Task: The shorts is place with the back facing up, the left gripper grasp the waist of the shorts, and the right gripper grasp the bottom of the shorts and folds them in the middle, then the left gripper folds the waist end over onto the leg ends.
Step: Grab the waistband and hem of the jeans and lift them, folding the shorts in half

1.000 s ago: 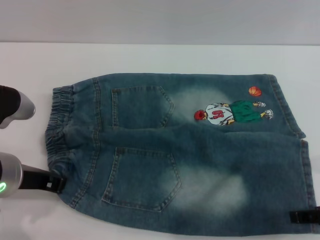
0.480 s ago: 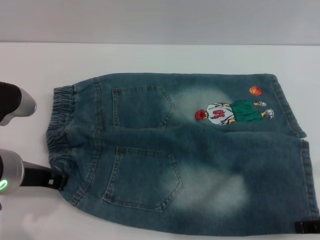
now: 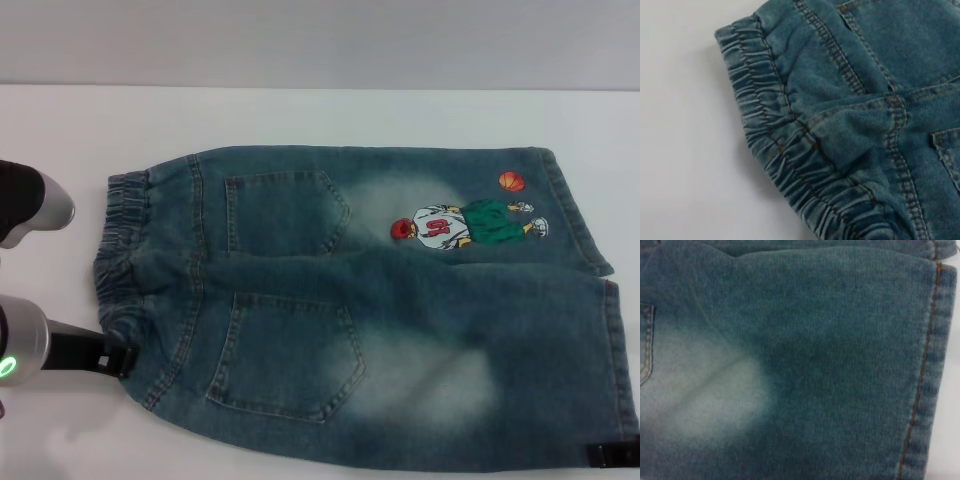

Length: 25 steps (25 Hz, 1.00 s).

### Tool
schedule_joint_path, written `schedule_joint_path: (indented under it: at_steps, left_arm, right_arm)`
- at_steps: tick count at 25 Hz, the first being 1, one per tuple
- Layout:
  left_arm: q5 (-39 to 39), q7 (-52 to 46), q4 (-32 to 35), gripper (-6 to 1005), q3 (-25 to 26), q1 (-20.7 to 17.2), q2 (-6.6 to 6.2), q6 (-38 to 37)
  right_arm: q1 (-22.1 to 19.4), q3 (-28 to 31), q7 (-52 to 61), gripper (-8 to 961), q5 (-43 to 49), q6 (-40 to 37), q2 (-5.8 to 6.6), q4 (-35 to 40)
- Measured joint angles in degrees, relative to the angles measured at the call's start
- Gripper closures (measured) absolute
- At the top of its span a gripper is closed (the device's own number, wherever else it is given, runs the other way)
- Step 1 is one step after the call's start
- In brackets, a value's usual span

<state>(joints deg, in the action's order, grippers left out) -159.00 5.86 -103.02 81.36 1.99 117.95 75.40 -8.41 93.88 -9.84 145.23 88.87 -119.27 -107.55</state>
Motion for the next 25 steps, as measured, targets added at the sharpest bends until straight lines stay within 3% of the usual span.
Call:
schedule_joint_path:
  at_steps: [25]
  left_arm:
    - [0.1,-0.32,0.02,785,-1.39,0.94,0.0,0.01]
  right_arm:
    - [0.86,-0.63,-0.86,199,0.05,-4.78,0.23,3.23]
